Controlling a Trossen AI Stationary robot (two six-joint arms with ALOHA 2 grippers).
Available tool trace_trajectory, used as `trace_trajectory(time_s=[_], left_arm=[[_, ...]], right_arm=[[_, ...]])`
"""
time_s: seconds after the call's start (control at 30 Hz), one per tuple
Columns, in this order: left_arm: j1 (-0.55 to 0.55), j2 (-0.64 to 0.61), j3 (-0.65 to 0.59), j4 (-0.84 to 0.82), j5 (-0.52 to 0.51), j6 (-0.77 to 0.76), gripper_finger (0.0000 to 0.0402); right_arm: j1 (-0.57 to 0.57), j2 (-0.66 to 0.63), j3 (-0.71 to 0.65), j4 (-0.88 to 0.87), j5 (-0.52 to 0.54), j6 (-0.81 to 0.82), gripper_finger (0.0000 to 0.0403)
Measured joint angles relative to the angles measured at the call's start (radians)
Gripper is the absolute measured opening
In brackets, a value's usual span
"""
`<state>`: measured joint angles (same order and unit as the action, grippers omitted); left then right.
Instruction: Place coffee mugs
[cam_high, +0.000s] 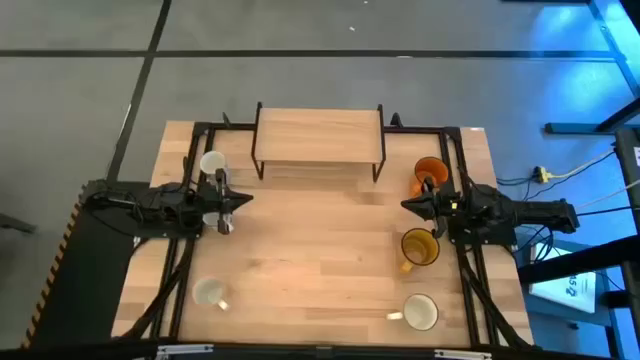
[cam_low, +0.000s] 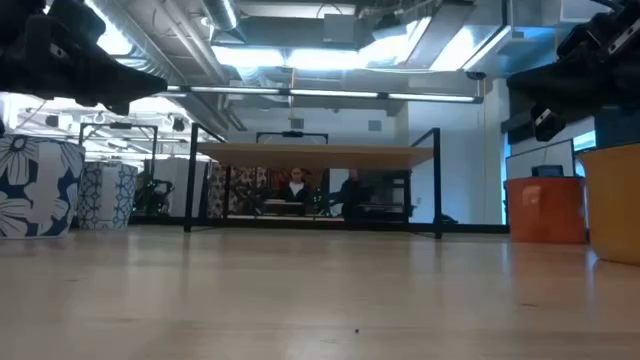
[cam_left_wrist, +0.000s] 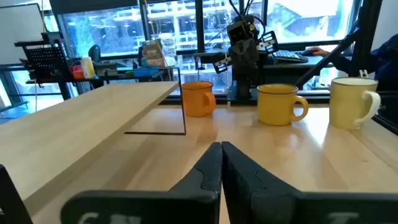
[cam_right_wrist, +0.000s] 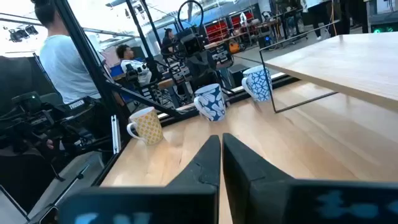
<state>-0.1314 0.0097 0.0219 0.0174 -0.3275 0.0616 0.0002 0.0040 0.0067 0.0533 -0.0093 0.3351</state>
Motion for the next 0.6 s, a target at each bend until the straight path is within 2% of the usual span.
trace_trajectory(time_s=[0.1,0.23,0.43,0.6], left_arm=[[0.0,0.0,0.0,0.0,0.0,-0.011,0.0],[0.0,0.0,-0.002,0.074,0.017,-0.182,0.0],[0.0,0.0,0.0,0.394,-0.002,-0.314,0.0],[0.0,-0.001,0.0,0.667,-0.094,-0.296,0.0]], right_arm=[[0.0,0.0,0.0,-0.003,0.0,0.0,0.0005],[0.0,0.0,0.0,-0.003,0.0,0.0,0.0005],[0.0,0.0,0.0,-0.002,0.043,0.001,0.0005],[0.0,0.0,0.0,0.002,0.089,0.055,0.0005]])
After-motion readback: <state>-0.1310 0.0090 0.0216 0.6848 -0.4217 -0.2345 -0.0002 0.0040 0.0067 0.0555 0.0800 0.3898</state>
